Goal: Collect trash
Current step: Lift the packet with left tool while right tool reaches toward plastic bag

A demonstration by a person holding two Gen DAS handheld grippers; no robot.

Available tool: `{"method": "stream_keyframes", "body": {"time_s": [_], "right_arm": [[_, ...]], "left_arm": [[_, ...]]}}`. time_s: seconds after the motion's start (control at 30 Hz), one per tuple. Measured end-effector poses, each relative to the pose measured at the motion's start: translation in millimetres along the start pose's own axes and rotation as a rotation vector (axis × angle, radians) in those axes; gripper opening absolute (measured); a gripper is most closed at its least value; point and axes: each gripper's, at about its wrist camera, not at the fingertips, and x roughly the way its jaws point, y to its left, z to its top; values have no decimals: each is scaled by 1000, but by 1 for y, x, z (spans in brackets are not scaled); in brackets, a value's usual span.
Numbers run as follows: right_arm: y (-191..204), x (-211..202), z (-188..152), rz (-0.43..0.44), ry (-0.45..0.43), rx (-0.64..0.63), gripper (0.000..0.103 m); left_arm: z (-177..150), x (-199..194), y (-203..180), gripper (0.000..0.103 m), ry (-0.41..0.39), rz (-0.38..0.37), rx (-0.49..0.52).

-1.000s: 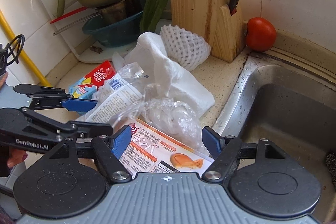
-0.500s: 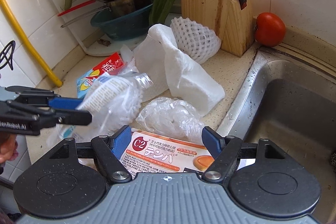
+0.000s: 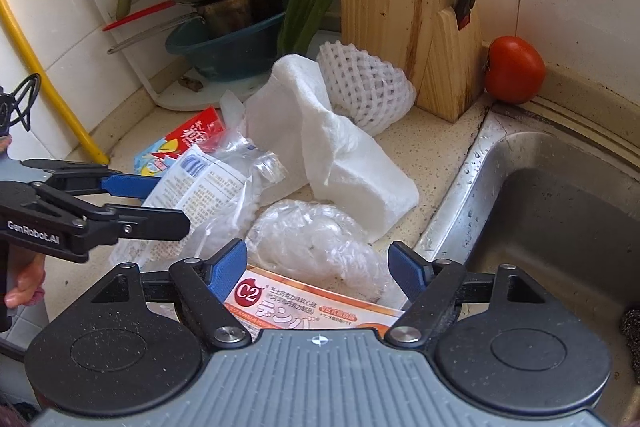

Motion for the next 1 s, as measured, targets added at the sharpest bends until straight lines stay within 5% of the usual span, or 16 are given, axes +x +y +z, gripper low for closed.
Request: {"method": "stream_keyframes", "body": {"time_s": [0.17, 0.27, 0.4, 0.63, 1.0], "right_arm": [[2, 8, 1, 20, 18, -9, 83], [5, 14, 2, 18, 28, -21, 82], [5, 16, 3, -1, 32, -24, 80], [-4, 16, 4, 1, 37, 20, 68], [1, 14, 9, 13, 38, 5, 68]], "left_arm": [[13, 12, 12, 68, -2, -59, -88], [15, 24, 12, 38, 19, -81, -96], [16, 22, 12, 18, 19, -124, -106], [17, -4, 30, 12, -57, -170, -190], [17, -73, 55, 12, -254, -154, -286]]}}
